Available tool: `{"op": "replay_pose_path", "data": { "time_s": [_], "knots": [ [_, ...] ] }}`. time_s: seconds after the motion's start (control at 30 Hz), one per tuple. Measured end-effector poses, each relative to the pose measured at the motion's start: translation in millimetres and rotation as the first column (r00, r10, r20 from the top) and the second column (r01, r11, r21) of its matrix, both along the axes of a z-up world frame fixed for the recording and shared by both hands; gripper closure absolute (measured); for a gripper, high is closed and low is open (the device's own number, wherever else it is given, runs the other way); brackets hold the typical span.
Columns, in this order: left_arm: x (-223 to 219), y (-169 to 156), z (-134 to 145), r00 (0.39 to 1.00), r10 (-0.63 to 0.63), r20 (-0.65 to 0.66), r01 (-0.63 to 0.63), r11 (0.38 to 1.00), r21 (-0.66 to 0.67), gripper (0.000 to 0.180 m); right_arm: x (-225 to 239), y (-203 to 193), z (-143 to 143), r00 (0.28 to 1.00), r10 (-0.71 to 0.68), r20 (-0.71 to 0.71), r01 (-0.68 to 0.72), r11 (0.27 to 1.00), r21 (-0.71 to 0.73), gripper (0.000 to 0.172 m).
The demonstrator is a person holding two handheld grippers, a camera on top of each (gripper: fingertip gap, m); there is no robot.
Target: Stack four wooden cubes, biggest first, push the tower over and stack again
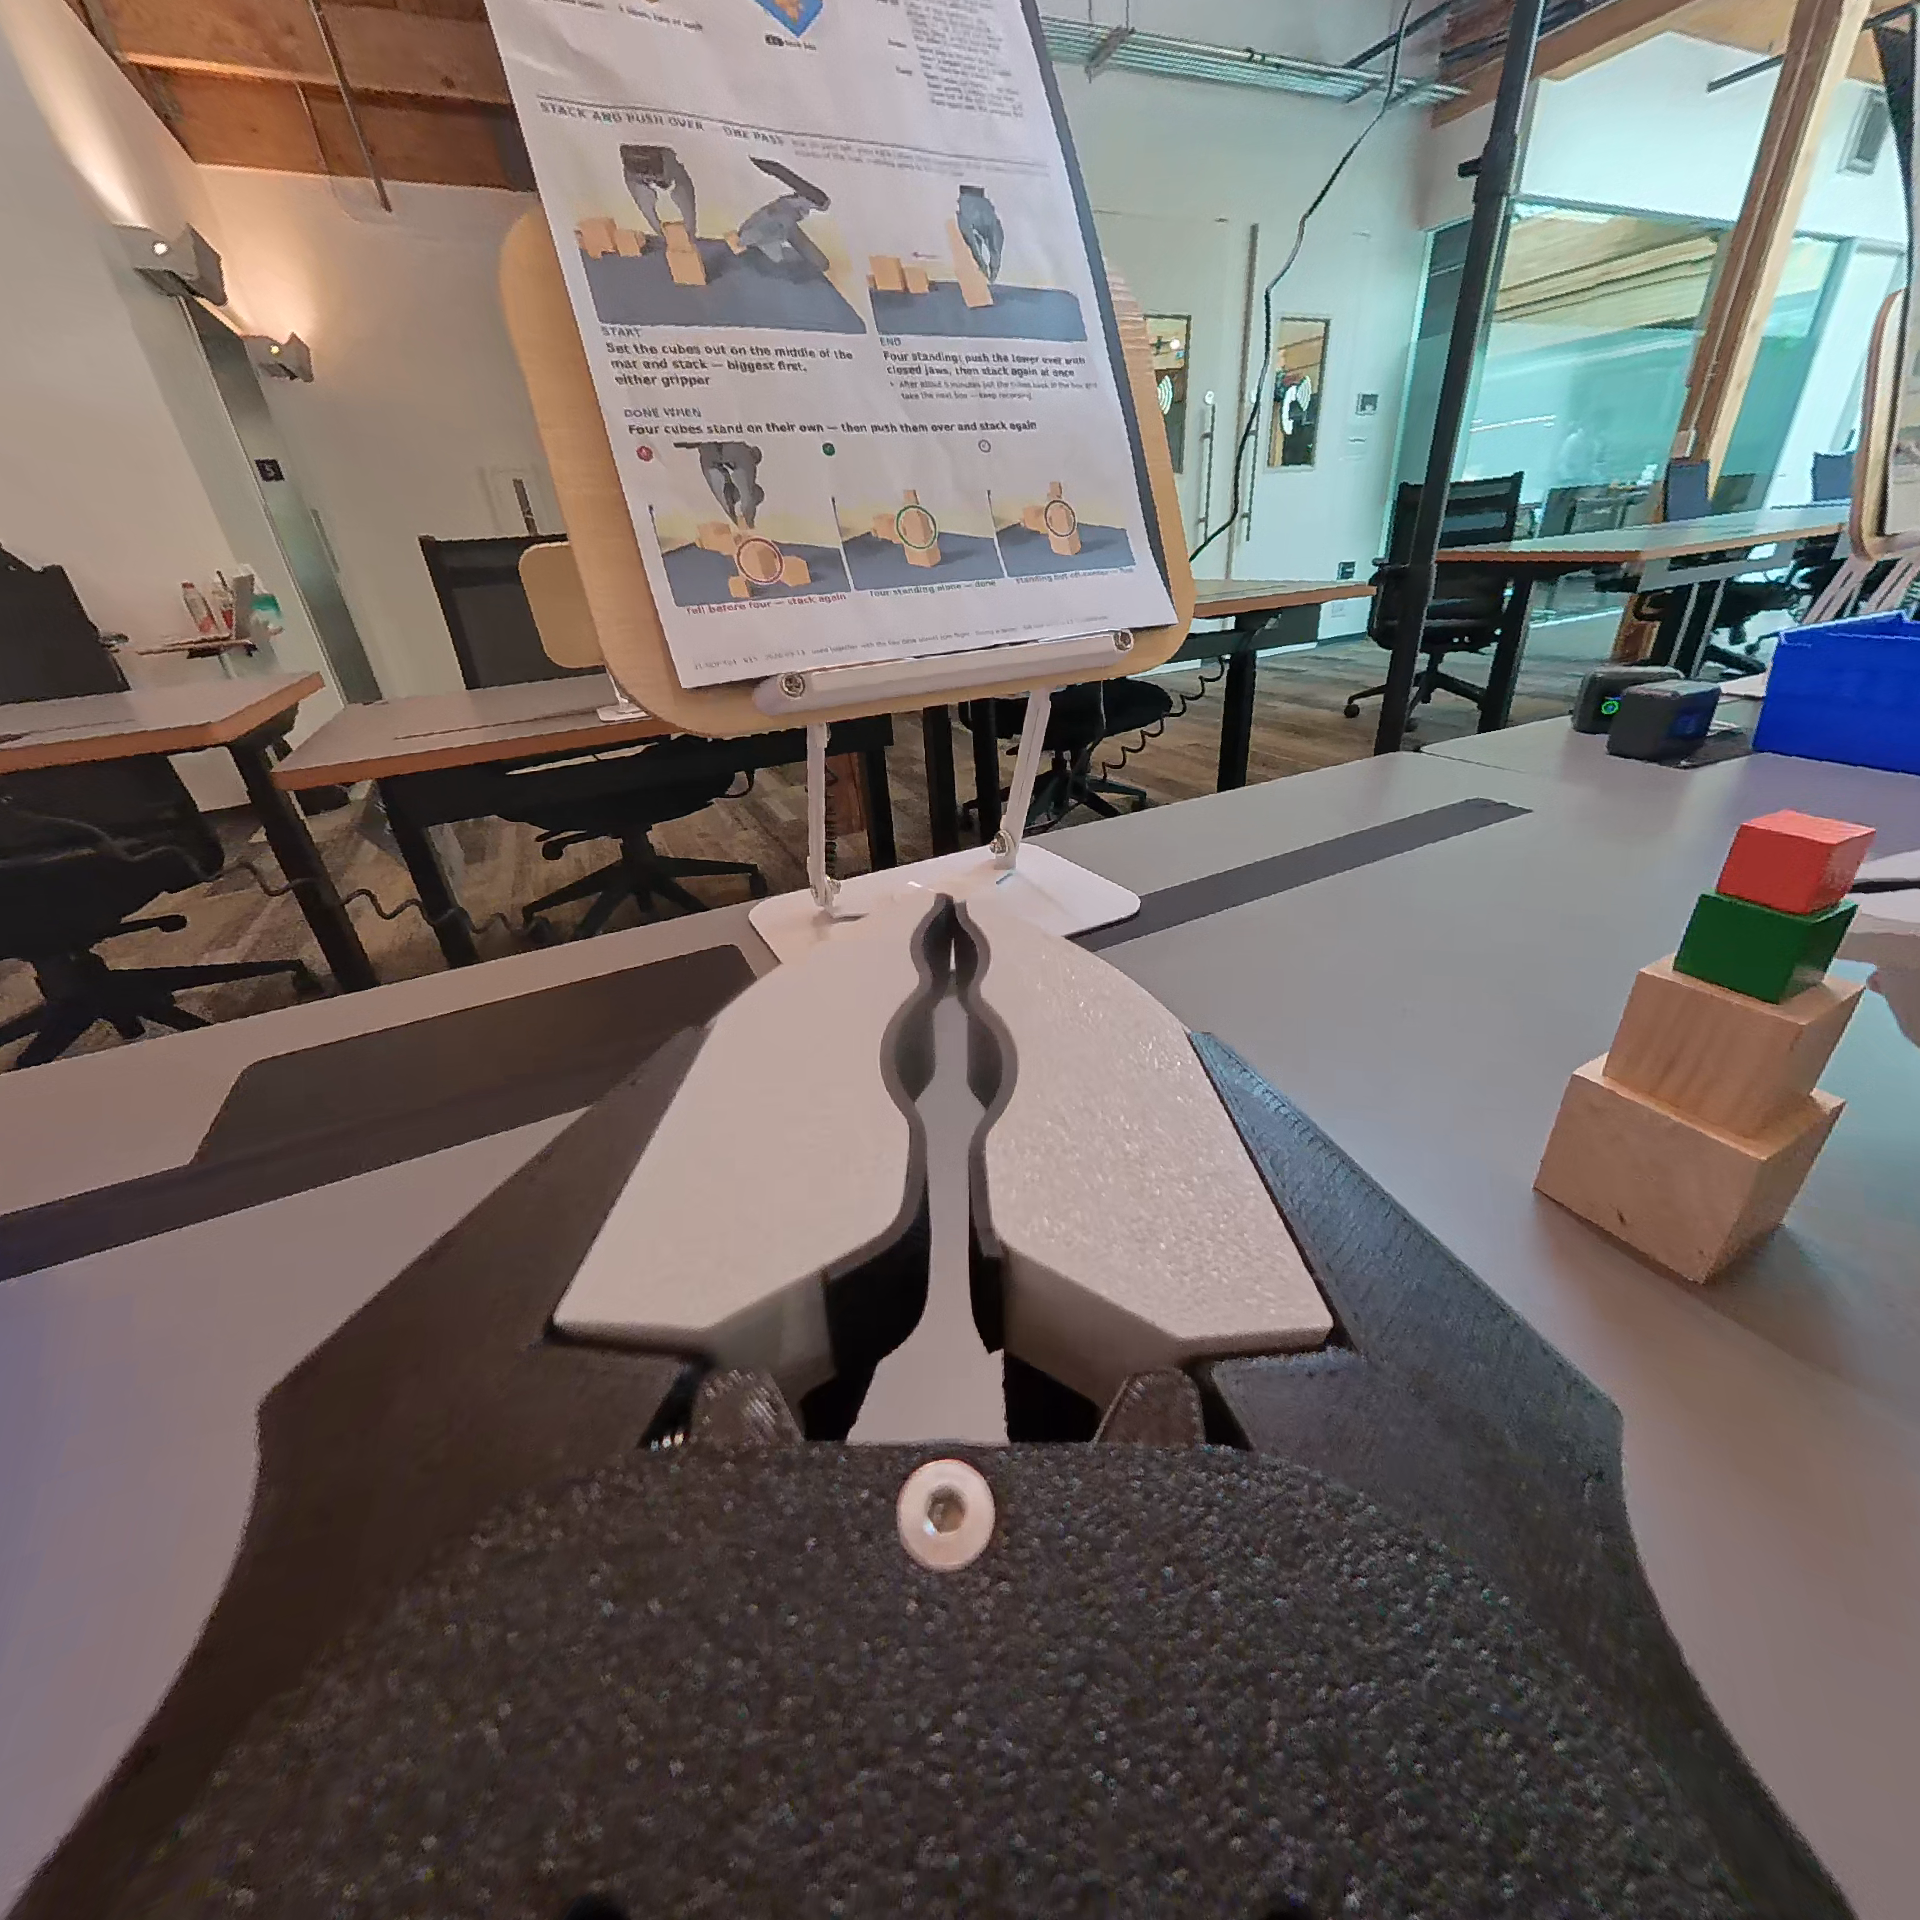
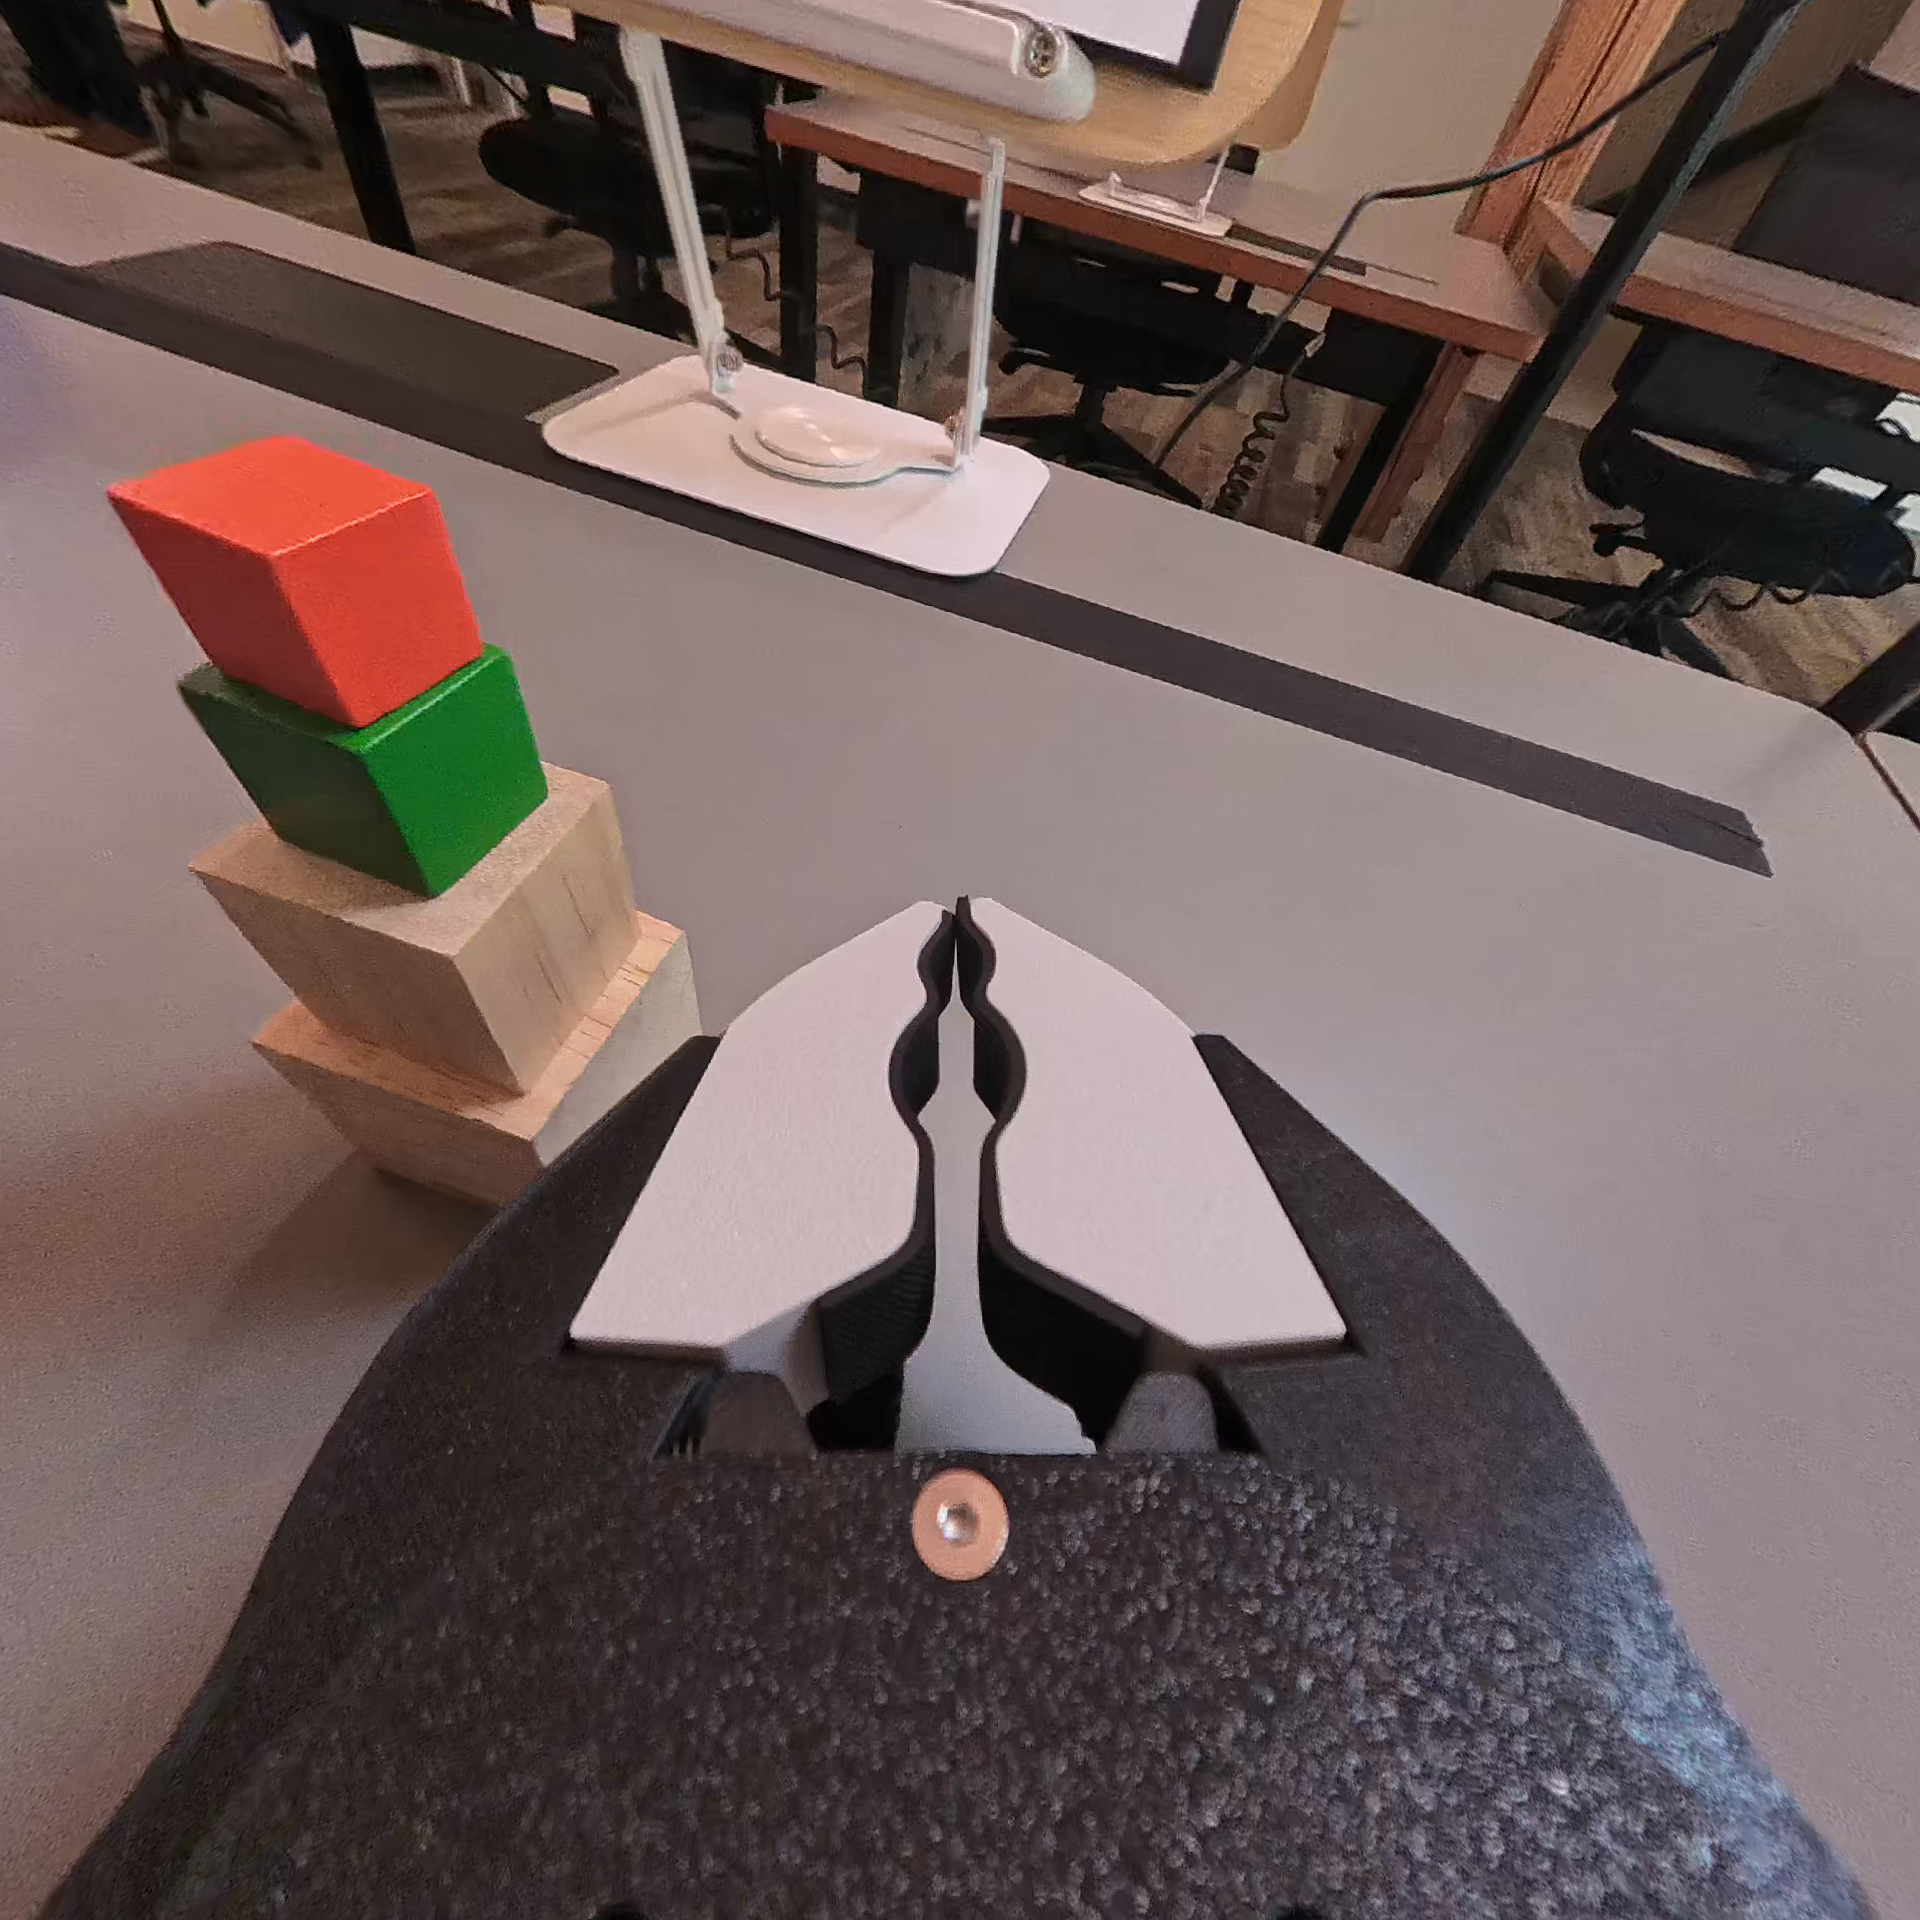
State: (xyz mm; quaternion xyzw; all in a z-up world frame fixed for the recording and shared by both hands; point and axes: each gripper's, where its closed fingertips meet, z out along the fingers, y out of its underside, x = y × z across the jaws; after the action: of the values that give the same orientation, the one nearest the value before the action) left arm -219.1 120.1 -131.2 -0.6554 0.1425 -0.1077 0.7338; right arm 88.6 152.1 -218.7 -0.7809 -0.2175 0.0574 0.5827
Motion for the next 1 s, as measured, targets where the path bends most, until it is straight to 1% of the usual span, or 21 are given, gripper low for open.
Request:
{"op": "replay_pose_path", "data": {
  "time_s": [0.2,0.3,0.4,0.5,0.6,0.67,0.73,0.83,0.9,0.93,1.0],
  "knots": [
    [-1.9,-1.5,3.3,1.000,-0.001,0.022,0.001,1.000,0.001,0.180,-12.3,-3.9,-7.4,0.997,-0.060,0.045,0.061,0.998,-0.020,0.171],
    [-3.5,-2.2,5.0,1.000,0.003,0.031,-0.003,1.000,0.004,0.180,-15.3,-4.0,-11.7,0.996,-0.079,0.037,0.081,0.996,-0.047,0.172],
    [-5.0,-2.8,6.9,0.999,0.007,0.036,-0.007,1.000,0.008,0.180,-30.7,-3.2,-15.2,0.997,-0.061,0.047,0.064,0.996,-0.059,0.171],
    [-6.2,-3.3,8.7,0.999,0.009,0.037,-0.010,1.000,0.013,0.180,-59.1,0.6,-13.6,0.998,-0.014,0.069,0.017,0.999,-0.048,0.171],
    [-8.5,-2.0,7.1,0.999,0.015,0.043,-0.015,1.000,0.007,0.180,-100.8,-0.5,-6.7,0.981,0.091,0.170,-0.097,0.995,0.028,0.172],
    [-9.5,-1.0,5.2,0.999,0.017,0.046,-0.017,1.000,0.000,0.180,-132.4,-8.1,-3.1,0.952,0.184,0.246,-0.208,0.975,0.078,0.172],
    [-9.8,0.1,3.0,0.999,0.019,0.043,-0.019,1.000,-0.006,0.180,-162.9,-22.7,3.3,0.909,0.282,0.306,-0.336,0.932,0.139,0.171],
    [-9.9,0.9,1.2,0.999,0.022,0.038,-0.022,1.000,-0.011,0.180,-196.1,-49.5,9.7,0.833,0.398,0.386,-0.497,0.843,0.204,0.171],
    [-10.4,1.4,-0.2,0.999,0.027,0.033,-0.026,1.000,-0.013,0.180,-202.7,-61.7,13.0,0.811,0.437,0.390,-0.543,0.809,0.223,0.171],
    [-10.7,1.6,-0.8,0.999,0.029,0.031,-0.029,0.999,-0.015,0.180,-201.1,-63.8,15.0,0.811,0.445,0.380,-0.548,0.805,0.228,0.171],
    [-11.2,2.1,-2.0,0.999,0.031,0.032,-0.030,0.999,-0.019,0.180,-189.1,-60.1,21.0,0.832,0.439,0.341,-0.526,0.819,0.229,0.171]
  ]
}}
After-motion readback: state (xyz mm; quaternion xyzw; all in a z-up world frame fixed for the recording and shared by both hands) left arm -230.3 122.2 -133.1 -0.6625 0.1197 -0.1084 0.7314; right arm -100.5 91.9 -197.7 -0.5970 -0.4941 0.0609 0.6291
